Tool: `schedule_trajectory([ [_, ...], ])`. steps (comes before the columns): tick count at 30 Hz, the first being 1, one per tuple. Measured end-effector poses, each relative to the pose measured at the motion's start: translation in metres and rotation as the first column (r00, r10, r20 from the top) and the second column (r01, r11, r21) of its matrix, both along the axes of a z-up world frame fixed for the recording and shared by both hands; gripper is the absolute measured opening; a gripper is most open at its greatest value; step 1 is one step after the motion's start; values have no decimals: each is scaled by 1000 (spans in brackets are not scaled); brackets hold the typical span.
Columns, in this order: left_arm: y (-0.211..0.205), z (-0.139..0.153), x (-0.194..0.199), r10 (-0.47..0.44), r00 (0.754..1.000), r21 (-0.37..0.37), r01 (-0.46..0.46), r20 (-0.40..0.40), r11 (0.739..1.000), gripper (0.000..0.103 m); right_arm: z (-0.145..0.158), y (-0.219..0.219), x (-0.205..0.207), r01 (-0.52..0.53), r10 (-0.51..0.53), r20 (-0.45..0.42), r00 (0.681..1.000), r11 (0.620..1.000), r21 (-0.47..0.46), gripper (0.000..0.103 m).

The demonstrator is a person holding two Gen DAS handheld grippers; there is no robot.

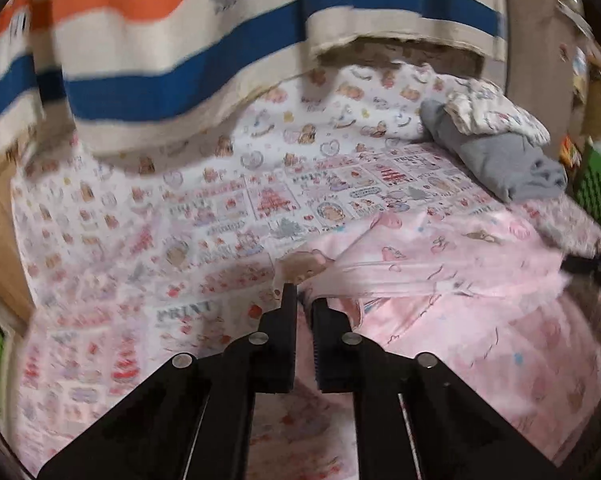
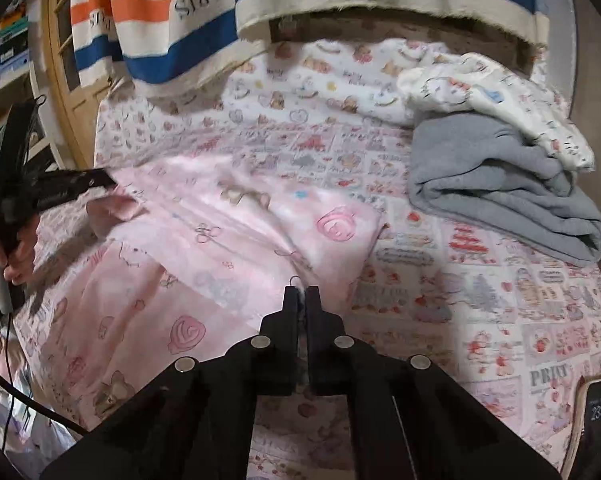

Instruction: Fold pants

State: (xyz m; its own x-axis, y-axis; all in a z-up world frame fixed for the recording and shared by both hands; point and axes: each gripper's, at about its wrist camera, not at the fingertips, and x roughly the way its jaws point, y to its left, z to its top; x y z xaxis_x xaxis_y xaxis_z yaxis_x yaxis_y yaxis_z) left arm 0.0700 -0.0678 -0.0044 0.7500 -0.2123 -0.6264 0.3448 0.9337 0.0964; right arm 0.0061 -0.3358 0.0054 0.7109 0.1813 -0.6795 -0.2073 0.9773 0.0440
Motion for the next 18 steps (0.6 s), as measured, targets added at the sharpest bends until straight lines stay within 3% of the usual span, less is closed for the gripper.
schedule_trajectory([
  [3, -1, 4, -12, -21, 999, 43, 19, 32, 999, 12, 12, -5, -10, 13, -12, 33, 999, 1000, -8, 3],
  [7, 1, -6, -18, -32, 999, 50, 32, -15, 998, 13, 18, -1, -18, 6, -5, 41, 999, 999, -37, 3],
  [9, 2, -14, -22, -41, 999, 60, 43, -34, 997, 13, 14, 2, -22, 12, -10, 36, 999, 998, -64, 3],
  [11, 3, -24, -25, -50, 997, 68, 54, -57, 996, 20, 8, -1, -23, 17, -16, 22, 1000, 997, -69, 3],
  [14, 6, -36, -30, -54, 994, 81, 62, -95, 995, 21, -7, -9, -18, 55, -56, -23, 998, 996, -66, 3],
  [18, 17, -40, -36, -51, 992, 72, 60, -113, 996, 21, -16, -13, -23, 15, -16, -43, 999, 999, -37, 3],
])
